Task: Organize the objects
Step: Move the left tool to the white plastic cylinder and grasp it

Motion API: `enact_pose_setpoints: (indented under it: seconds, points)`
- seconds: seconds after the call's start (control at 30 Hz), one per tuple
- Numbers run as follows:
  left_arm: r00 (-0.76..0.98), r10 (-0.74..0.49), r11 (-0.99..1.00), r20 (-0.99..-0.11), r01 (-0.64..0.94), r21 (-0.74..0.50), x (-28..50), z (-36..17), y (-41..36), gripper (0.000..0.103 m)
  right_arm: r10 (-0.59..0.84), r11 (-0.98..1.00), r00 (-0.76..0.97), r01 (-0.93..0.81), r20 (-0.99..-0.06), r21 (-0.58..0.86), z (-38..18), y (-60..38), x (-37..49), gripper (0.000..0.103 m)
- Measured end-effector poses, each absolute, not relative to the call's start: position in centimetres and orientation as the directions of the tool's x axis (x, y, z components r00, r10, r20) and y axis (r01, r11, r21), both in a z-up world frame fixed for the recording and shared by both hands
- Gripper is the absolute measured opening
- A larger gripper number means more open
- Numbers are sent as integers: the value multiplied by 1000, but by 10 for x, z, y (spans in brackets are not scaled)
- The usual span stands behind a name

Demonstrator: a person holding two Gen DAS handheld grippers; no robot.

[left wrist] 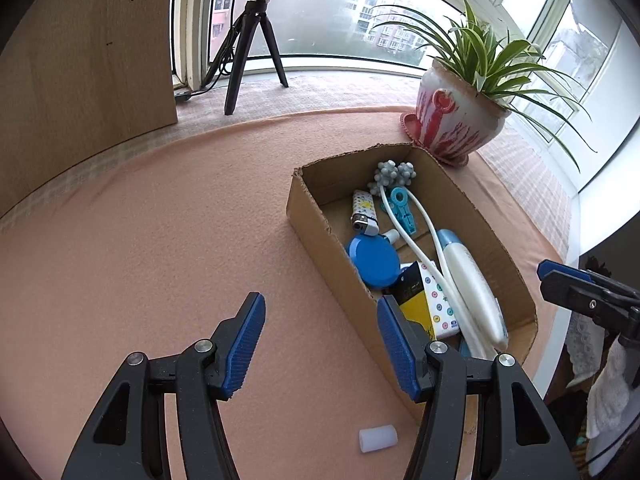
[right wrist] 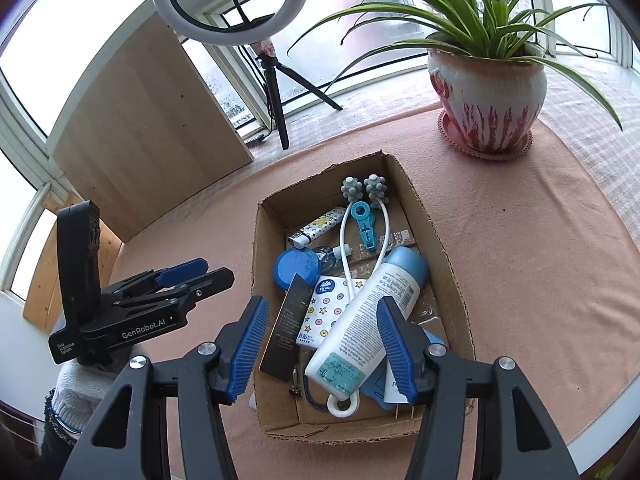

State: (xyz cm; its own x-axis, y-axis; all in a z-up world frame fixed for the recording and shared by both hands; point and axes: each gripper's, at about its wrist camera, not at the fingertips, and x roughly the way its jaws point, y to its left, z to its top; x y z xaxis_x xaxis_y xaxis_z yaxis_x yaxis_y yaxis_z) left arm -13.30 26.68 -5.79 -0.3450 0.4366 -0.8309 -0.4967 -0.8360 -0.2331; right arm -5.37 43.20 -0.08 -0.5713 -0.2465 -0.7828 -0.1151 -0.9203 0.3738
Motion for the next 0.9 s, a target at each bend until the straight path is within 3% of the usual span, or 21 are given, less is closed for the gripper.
enact_pose_setpoints:
  seconds: [0.7,0.9]
  points:
    - [-218,391,-790,-894,-577,-205,-20,-116,280,60,-196,-921,-529,-190,-826,340,-22,440,-4,53]
    - [-212,376,-788,-902,-585,-191,-16,-123,289,46,-187,-916,-519,-214,-834,340,-25,450,2,53]
